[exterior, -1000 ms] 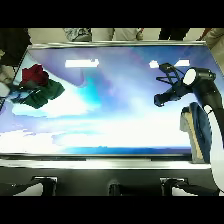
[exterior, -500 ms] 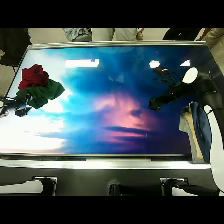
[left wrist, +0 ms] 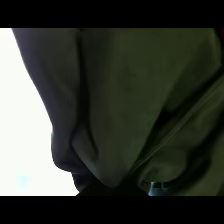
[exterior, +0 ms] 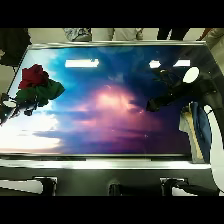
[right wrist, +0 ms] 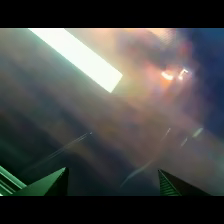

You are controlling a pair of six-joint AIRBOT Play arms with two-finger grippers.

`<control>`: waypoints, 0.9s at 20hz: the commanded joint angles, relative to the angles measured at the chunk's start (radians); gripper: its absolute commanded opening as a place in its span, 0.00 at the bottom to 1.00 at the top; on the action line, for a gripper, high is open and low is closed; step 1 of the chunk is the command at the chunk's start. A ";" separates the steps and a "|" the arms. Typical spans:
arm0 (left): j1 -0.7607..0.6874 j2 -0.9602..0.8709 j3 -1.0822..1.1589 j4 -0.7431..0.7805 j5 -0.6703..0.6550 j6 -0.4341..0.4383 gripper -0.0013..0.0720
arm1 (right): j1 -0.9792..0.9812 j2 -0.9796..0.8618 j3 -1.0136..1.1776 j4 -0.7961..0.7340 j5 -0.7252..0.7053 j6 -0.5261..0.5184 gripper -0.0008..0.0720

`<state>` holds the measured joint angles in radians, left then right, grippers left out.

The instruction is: Fold the shirts.

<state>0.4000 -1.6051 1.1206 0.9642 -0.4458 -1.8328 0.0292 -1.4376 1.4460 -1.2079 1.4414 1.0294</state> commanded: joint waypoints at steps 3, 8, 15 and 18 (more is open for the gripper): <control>-0.039 0.249 0.010 -0.003 0.120 0.096 0.05 | -0.001 0.053 0.004 -0.092 0.016 -0.040 0.85; -0.204 0.742 0.009 -0.005 0.014 0.156 0.05 | -0.001 0.245 0.083 -0.378 -0.001 -0.039 0.85; -0.764 1.028 0.009 -0.101 0.084 0.067 0.05 | -0.001 0.563 0.101 -0.473 -0.135 0.018 0.86; -0.887 1.007 -0.026 -0.091 0.079 0.069 0.05 | -0.001 0.637 0.101 -0.480 -0.117 0.018 0.86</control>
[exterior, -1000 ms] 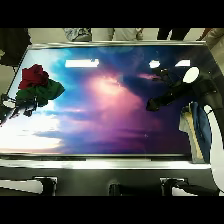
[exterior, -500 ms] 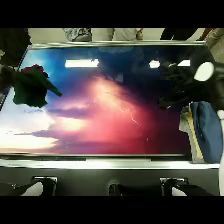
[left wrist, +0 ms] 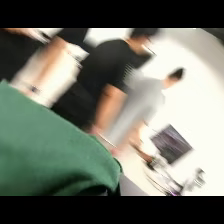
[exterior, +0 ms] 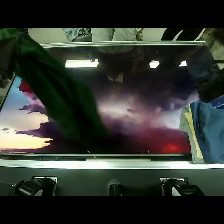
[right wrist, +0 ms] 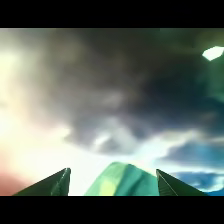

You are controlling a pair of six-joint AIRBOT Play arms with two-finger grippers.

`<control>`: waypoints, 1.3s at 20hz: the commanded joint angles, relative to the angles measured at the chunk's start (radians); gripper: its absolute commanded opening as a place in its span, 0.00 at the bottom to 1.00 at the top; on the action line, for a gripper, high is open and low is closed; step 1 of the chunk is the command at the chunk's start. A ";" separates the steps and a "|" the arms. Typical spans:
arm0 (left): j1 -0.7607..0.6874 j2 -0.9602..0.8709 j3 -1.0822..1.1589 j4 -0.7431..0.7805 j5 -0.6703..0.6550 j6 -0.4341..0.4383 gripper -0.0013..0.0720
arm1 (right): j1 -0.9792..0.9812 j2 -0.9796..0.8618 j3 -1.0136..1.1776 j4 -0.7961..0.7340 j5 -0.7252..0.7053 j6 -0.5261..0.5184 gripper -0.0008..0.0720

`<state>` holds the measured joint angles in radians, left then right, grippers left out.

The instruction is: Fold the shirts.

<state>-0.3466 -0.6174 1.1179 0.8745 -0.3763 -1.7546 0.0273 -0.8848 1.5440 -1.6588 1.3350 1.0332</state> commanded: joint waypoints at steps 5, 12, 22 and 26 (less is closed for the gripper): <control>-0.151 -0.132 -0.193 0.011 0.009 -0.011 0.06 | 0.001 0.046 0.001 0.011 0.151 0.037 0.86; -0.128 -0.533 -0.193 0.001 -0.178 0.067 0.99 | 0.001 -0.285 -0.002 0.109 0.239 0.019 0.96; 0.335 -0.426 -0.384 0.148 -0.936 0.262 0.98 | -0.026 -0.503 -0.346 0.172 0.222 -0.076 0.96; 0.137 -0.381 -0.578 -0.031 -0.790 0.293 0.98 | -0.274 -0.507 -0.364 0.355 0.250 -0.093 0.96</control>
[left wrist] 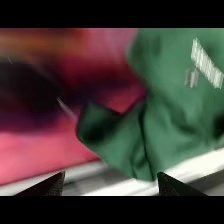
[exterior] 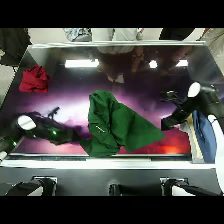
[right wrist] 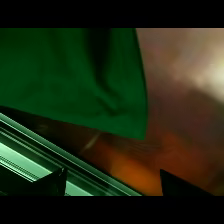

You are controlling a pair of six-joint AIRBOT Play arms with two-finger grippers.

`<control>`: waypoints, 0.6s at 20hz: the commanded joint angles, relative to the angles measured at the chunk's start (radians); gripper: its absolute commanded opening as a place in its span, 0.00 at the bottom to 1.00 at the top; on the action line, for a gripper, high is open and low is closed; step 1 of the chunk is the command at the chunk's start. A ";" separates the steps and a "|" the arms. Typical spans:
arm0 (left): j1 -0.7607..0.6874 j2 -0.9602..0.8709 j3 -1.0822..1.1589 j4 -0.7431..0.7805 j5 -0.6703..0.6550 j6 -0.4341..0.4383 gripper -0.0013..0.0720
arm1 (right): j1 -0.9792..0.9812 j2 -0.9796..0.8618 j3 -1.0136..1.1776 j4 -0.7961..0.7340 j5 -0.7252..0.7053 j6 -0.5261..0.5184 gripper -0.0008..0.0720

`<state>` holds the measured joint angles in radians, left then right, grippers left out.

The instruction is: Fold the shirts.

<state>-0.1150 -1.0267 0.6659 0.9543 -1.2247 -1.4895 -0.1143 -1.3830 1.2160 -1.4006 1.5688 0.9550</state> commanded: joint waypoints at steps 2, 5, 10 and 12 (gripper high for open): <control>-0.220 0.014 -0.139 -0.137 0.143 0.025 0.98 | -0.227 -0.008 -0.039 0.118 0.043 -0.013 0.96; -0.353 -0.045 -0.139 -0.146 0.262 -0.016 0.98 | -0.276 -0.008 -0.048 0.117 0.021 -0.014 0.98; -0.438 -0.171 -0.137 -0.307 0.339 0.042 0.87 | -0.268 -0.065 -0.148 0.121 -0.021 -0.043 0.99; -0.440 -0.179 -0.137 -0.307 0.399 0.000 0.51 | -0.268 -0.093 -0.161 0.169 -0.041 -0.060 0.99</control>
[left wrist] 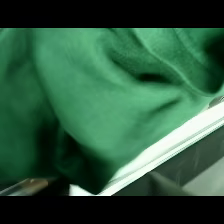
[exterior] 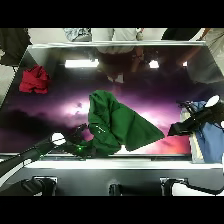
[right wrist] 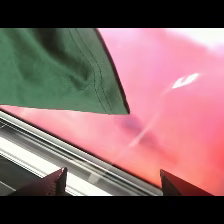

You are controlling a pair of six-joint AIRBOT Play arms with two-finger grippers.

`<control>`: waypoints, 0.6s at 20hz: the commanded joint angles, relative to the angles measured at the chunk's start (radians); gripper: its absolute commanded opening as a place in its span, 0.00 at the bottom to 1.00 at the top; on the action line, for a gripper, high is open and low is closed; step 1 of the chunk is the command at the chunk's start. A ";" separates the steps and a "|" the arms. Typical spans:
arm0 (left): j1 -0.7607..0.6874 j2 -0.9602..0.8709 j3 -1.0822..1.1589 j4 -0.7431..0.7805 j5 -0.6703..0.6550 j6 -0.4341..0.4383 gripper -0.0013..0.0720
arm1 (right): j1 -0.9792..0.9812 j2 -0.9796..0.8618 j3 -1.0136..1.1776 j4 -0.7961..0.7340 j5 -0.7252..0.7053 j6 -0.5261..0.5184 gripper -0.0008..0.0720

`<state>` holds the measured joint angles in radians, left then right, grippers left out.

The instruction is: Fold the shirts.

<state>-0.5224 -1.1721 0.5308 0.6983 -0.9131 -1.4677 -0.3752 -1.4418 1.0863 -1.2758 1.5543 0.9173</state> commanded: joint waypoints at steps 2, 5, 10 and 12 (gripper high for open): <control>-0.012 -0.031 0.003 -0.051 0.114 -0.047 0.21 | -0.007 -0.057 -0.034 0.062 -0.064 -0.024 0.99; 0.005 -0.003 0.027 -0.043 0.111 -0.005 0.05 | -0.006 -0.101 -0.039 0.121 -0.098 -0.024 0.99; 0.005 0.073 0.042 0.021 0.111 -0.006 0.05 | 0.079 -0.185 -0.069 0.201 -0.191 -0.019 0.96; 0.016 0.115 0.057 0.117 0.107 -0.016 0.05 | 0.137 -0.184 -0.055 0.206 -0.281 -0.014 0.65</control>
<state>-0.5156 -1.1038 0.5735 0.7177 -0.8093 -1.4773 -0.3035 -1.6020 1.0283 -1.0874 1.4136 0.8970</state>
